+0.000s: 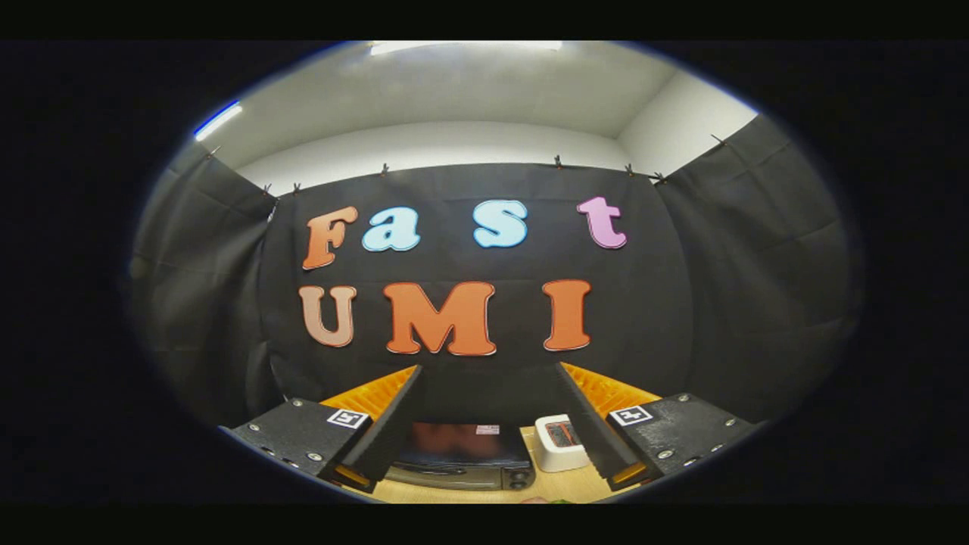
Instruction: Open the toaster oven, put the food inside, and close the toaster oven door.
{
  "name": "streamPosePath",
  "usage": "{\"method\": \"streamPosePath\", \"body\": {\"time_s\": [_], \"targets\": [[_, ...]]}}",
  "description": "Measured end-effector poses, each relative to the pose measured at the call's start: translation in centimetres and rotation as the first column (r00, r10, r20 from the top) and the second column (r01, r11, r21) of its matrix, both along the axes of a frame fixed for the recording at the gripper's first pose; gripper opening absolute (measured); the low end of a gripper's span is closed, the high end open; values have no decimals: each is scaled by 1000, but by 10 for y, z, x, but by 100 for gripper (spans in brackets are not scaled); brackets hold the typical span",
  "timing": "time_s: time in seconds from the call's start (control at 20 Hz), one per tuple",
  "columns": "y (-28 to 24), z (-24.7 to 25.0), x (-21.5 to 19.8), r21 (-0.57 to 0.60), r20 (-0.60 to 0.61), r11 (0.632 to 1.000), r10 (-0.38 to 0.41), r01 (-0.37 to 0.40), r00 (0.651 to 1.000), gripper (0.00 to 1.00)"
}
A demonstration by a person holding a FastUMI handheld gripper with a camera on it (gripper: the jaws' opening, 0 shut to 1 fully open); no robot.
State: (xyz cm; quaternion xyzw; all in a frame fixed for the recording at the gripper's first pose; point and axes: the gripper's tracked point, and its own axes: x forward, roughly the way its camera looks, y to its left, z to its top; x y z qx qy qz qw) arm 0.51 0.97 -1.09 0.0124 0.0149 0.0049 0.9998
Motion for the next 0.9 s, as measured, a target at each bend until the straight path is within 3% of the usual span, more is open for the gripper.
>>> {"method": "streamPosePath", "body": {"time_s": [0.45, 0.9], "targets": [[14, -10, 8, -5, -25, 1000, 17, -17, 1000, 99], [40, -69, 20, 29, -161, 999, 39, -35, 986, 100]]}}
